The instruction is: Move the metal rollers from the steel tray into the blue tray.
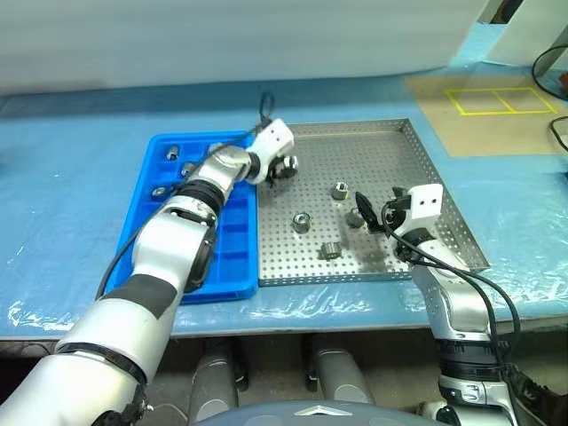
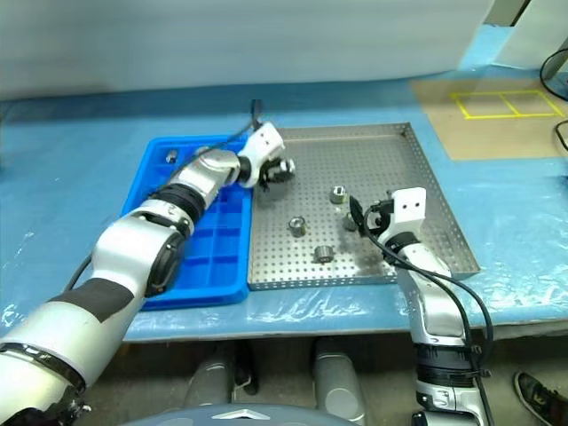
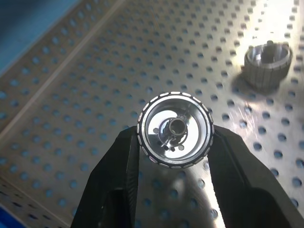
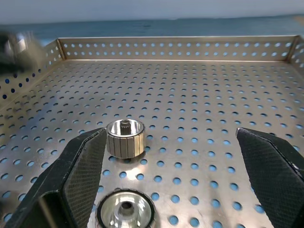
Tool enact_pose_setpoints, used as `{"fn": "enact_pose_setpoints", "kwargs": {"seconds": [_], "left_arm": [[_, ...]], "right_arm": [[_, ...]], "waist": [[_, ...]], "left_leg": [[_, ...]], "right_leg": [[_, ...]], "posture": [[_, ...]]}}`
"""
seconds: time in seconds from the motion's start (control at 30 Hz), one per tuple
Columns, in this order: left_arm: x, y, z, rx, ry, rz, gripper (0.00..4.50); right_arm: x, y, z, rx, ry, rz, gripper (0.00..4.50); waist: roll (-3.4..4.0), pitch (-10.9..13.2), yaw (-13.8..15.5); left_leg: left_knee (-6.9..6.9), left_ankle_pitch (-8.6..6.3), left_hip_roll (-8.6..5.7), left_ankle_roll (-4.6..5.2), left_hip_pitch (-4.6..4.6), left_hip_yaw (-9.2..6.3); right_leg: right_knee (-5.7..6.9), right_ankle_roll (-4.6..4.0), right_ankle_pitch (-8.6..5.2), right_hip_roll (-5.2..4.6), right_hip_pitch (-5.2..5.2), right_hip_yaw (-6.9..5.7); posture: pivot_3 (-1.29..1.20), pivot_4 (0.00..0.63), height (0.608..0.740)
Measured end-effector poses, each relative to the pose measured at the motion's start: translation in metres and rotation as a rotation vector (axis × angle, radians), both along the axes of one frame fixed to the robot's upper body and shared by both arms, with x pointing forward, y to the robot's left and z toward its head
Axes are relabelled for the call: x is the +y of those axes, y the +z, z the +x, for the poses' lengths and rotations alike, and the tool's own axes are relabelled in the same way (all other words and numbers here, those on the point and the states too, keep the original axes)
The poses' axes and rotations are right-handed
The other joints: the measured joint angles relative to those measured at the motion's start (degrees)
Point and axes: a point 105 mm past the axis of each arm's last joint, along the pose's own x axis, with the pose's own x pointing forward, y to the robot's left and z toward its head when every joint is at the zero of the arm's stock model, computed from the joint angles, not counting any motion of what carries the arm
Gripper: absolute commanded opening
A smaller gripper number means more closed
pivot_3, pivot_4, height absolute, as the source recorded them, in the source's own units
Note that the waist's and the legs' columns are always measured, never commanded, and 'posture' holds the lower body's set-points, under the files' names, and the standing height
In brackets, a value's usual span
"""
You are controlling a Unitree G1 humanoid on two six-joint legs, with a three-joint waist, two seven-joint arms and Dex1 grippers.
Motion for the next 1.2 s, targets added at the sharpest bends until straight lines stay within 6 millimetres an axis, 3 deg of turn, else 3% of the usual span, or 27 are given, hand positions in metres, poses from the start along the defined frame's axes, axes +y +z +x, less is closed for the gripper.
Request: {"fn": "enact_pose_setpoints", "kwargs": {"seconds": [0.13, 0.2, 0.37, 0.5, 0.57, 0.6, 0.87, 1.2], "left_arm": [[0.016, 0.027, -0.011, -0.051, -0.116, -0.089, 1.71], [0.041, 0.025, -0.023, -0.058, -0.162, -0.099, 1.71], [0.133, -0.010, -0.066, 0.015, -0.106, 0.008, 1.71], [0.173, 0.009, -0.082, -0.026, 0.013, 0.013, 1.71], [0.187, 0.012, -0.086, -0.034, 0.080, 0.009, 1.71], [0.192, 0.008, -0.088, -0.021, 0.109, 0.002, 1.71], [0.197, -0.052, -0.105, 0.146, 0.186, -0.007, 1.71], [0.212, -0.075, -0.132, 0.226, 0.208, -0.013, 1.71]], "right_arm": [[0.016, 0.004, 0.008, -0.007, 0.061, 0.009, 4.50], [0.022, 0.011, 0.012, -0.027, 0.092, 0.018, 4.50], [0.037, 0.020, 0.016, -0.044, 0.206, 0.038, 4.50], [0.059, 0.023, 0.022, -0.037, 0.307, 0.040, 4.50], [0.067, 0.024, 0.026, -0.031, 0.345, 0.040, 4.50], [0.071, 0.024, 0.027, -0.028, 0.364, 0.040, 4.50], [0.080, 0.024, 0.036, -0.020, 0.410, 0.029, 4.50], [0.072, 0.020, 0.040, -0.012, 0.378, -0.005, 4.50]], "waist": [[0.02, 0.0, 0.1], [0.03, 0.0, 0.0], [0.05, 0.1, 1.4], [0.15, 0.2, 5.1], [0.26, 0.2, 6.6], [0.30, 0.2, 7.3], [0.17, 0.3, 8.7], [0.10, 0.2, 7.6]], "left_leg": [[-0.05, -0.07, 0.07, 0.07, 0.00, 0.08], [-0.13, -0.07, 0.18, 0.06, 0.07, 0.08], [-0.31, 0.32, 0.57, -0.62, 0.17, 0.01], [-0.33, 0.41, 0.52, -1.12, 0.62, 0.04], [-0.49, 0.43, 0.38, -1.18, 1.31, 0.14], [-0.54, 0.42, 0.35, -1.20, 1.54, 0.14], [-0.76, 0.50, 0.31, -1.33, 1.62, 0.14], [-1.67, 0.85, 0.44, -1.85, 1.55, 0.15]], "right_leg": [[0.17, 0.00, 0.01, 0.00, -0.17, 0.01], [0.22, 0.00, 0.00, 0.07, -0.18, 0.00], [0.56, -0.19, -0.11, 0.32, -0.27, -0.21], [1.04, -0.29, -0.19, 0.26, -0.12, -0.13], [1.06, -0.20, -0.24, 0.21, 0.26, 0.12], [1.05, 0.20, -0.48, 0.20, 0.41, 0.22], [1.03, 0.22, -0.49, 0.22, 0.40, 0.31], [1.04, -0.54, -0.51, 0.50, -0.13, 0.27]], "posture": [[-0.36, 0.150, 0.740], [-0.32, 0.150, 0.740], [-0.20, 0.150, 0.740], [-0.13, 0.150, 0.740], [-0.09, 0.150, 0.740], [-0.08, 0.150, 0.740], [-0.05, 0.150, 0.740], [-0.05, 0.150, 0.740]]}}
